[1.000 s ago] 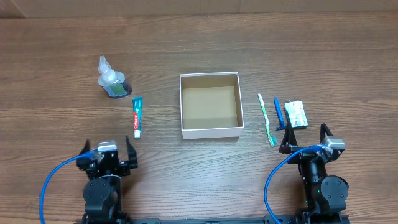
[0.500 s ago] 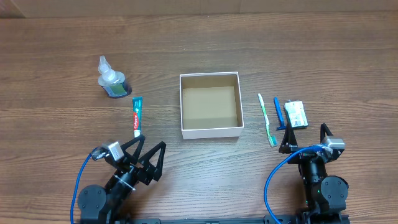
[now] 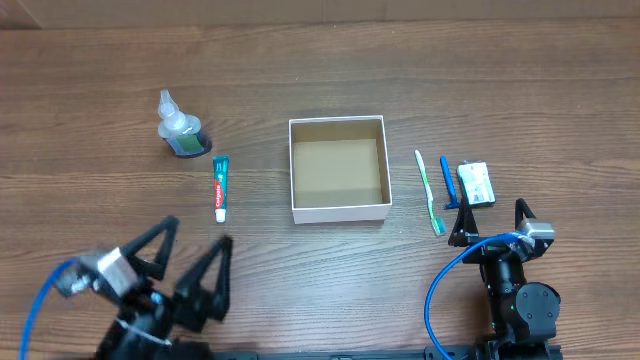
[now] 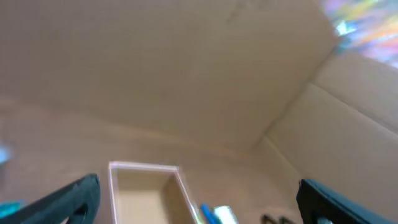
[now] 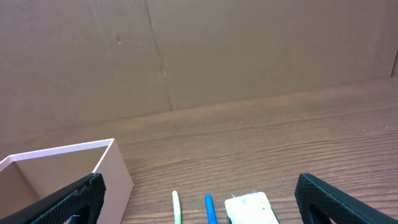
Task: Pack container
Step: 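Move the left gripper to the soap pump bottle and grasp it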
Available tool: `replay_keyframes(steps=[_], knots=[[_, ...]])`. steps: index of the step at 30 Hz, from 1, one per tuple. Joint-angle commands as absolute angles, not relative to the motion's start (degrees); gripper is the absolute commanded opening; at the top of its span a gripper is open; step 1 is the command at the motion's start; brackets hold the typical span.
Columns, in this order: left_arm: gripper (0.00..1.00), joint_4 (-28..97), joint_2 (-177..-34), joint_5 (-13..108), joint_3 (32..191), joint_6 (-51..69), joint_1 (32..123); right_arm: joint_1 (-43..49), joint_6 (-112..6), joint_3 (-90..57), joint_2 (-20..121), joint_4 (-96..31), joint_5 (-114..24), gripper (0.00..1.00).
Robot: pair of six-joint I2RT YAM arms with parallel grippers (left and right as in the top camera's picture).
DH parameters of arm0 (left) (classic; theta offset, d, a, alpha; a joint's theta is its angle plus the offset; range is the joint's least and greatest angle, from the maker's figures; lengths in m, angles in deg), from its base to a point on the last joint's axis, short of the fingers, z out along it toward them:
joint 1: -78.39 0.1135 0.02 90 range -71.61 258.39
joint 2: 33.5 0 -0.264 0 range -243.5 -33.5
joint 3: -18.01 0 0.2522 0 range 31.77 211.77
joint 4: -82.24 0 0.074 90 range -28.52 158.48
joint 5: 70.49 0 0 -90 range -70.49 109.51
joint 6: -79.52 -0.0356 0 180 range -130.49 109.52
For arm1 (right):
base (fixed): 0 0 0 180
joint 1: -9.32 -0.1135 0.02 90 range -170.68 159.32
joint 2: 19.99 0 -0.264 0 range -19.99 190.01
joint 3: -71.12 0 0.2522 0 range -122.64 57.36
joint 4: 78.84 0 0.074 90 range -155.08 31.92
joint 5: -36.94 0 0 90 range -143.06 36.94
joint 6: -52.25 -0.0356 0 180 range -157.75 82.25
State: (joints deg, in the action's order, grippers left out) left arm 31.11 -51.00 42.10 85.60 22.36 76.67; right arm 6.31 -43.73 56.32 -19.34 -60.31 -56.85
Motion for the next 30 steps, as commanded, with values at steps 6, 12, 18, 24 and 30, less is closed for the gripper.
replay_keyframes(steps=[6,12,18,24,30], knots=[[1.00,2.6,-83.6,23.8,118.7,5.0,77.2,6.4,-43.7,56.9,-19.7,-60.6,-56.8,1.00],[1.00,-0.5,-98.9,14.4,124.8,3.1,77.2,6.4,-43.7,56.9,-19.7,-60.7,-56.8,1.00],[1.00,2.3,-108.9,5.4,124.8,0.6,77.2,6.4,-43.7,56.9,-19.7,-60.6,-56.8,1.00],[1.00,5.2,-116.9,4.3,124.8,0.7,77.4,6.4,-43.7,56.9,-19.7,-60.7,-56.8,1.00],[1.00,11.7,-122.4,4.3,124.8,2.8,78.3,6.4,-43.7,56.9,-19.7,-60.6,-56.8,1.00]])
